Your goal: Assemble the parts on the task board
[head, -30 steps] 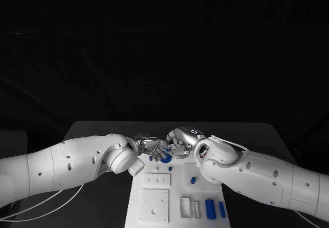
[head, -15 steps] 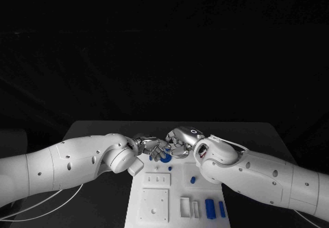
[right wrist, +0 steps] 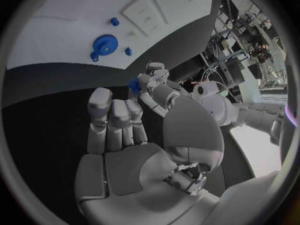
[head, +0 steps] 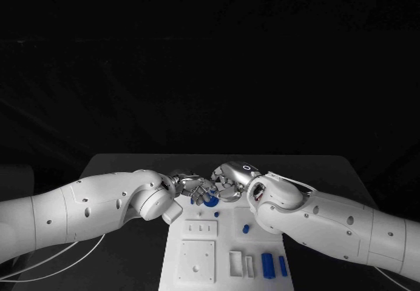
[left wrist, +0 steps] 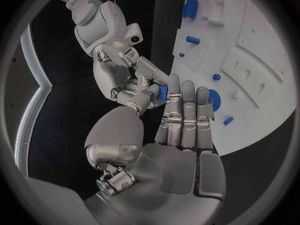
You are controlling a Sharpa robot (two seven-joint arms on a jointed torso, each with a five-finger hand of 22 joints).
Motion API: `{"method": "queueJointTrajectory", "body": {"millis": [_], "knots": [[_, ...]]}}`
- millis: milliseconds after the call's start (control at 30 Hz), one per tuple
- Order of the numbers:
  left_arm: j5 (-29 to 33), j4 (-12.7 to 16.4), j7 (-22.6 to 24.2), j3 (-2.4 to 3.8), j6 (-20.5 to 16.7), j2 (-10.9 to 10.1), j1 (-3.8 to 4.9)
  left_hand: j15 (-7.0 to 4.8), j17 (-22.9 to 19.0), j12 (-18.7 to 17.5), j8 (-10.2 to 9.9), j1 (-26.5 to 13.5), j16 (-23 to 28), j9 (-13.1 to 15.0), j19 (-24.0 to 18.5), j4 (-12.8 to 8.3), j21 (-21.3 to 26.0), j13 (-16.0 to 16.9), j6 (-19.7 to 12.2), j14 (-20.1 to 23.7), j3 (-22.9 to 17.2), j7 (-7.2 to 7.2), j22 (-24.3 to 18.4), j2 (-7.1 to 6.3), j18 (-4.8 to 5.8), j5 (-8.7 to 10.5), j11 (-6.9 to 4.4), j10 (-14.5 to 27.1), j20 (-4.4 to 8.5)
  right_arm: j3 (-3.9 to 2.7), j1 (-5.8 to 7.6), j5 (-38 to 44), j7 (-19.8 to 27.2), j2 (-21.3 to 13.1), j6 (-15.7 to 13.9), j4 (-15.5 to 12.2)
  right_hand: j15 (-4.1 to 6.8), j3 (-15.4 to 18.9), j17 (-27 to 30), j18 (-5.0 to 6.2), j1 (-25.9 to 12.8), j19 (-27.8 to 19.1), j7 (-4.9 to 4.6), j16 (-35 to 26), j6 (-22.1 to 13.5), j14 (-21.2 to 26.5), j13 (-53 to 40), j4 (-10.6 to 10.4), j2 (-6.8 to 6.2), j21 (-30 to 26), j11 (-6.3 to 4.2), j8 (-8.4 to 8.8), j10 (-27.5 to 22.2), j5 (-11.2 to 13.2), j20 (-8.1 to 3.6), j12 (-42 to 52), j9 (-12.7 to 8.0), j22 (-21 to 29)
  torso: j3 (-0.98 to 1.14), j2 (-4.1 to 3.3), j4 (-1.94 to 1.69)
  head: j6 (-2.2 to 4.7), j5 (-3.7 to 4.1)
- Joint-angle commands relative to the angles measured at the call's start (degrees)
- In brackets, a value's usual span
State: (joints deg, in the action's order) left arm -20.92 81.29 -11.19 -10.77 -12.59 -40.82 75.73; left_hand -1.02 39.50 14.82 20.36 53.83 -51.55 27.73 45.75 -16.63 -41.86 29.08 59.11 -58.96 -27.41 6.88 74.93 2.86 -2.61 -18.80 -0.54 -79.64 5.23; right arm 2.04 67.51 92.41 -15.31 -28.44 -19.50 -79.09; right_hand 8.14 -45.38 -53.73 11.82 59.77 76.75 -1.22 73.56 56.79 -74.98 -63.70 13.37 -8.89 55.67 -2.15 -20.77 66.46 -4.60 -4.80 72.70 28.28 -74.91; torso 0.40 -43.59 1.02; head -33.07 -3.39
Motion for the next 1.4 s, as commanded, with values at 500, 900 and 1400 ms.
{"method": "queueJointTrajectory", "body": {"millis": [500, 900, 1400], "knots": [[-1.96, 0.34, 0.29, 0.16, 0.50, 0.00, 0.16, -1.18, -0.29, 2.33, -0.25, -1.45, -3.04, 2.24, 0.59, 0.85, -1.07, 1.84, 4.96, -0.19, -7.73, -3.22, 0.50, -1.86, 1.17, 7.24, -0.54, -0.62, 2.49, 0.21, -0.16, -2.92, 1.12, -0.38, -1.63, 1.10, -1.05, 1.84, 0.45, 3.18, -2.09, -0.38, -4.41, -1.26, 0.24, 0.11, 2.75, -3.05, -5.36, -0.67, 1.31, 2.98, -3.74, -1.46, 0.03, -3.51, -0.14, -0.42, 0.06, 0.00, 0.03, -0.10, -0.11], [-10.60, 0.47, -0.71, 0.15, 0.60, -0.25, 0.16, -1.55, -0.53, 3.54, -0.18, -3.47, -4.45, 2.93, 0.81, 0.39, -1.97, 2.72, 5.78, -0.51, -9.38, -3.51, 0.78, -1.37, 1.21, 7.26, -0.89, -0.93, 2.87, 0.21, -0.15, -10.95, 9.20, -5.38, -10.66, 0.96, -4.24, 8.76, 0.88, 3.18, -3.73, -4.14, -7.77, -3.22, -8.25, 3.21, 4.43, -3.18, -7.38, -3.43, 4.60, 7.36, -7.96, -4.80, 1.01, -5.79, -1.95, 0.09, 0.01, 0.02, -0.10, -0.17, -0.41], [-27.46, 1.93, -4.71, -1.00, -1.43, -1.22, 0.15, -3.07, 0.14, 7.96, 1.13, -4.18, -8.98, 5.69, 1.44, -0.06, -5.16, 6.05, 7.98, -1.83, -10.65, -4.69, 1.20, -2.25, 1.19, 2.30, -2.55, -1.96, 4.22, -0.81, -0.13, -21.38, 15.42, -12.20, -12.52, 3.26, -4.18, 12.37, 0.89, 3.18, -4.11, -4.25, -7.70, -3.14, -8.21, 3.31, 5.46, -3.86, -6.12, -3.85, 4.53, 6.95, -8.16, -12.05, 0.79, -5.14, -1.87, -0.10, 0.13, 0.06, -0.02, -0.96, -1.12]]}}
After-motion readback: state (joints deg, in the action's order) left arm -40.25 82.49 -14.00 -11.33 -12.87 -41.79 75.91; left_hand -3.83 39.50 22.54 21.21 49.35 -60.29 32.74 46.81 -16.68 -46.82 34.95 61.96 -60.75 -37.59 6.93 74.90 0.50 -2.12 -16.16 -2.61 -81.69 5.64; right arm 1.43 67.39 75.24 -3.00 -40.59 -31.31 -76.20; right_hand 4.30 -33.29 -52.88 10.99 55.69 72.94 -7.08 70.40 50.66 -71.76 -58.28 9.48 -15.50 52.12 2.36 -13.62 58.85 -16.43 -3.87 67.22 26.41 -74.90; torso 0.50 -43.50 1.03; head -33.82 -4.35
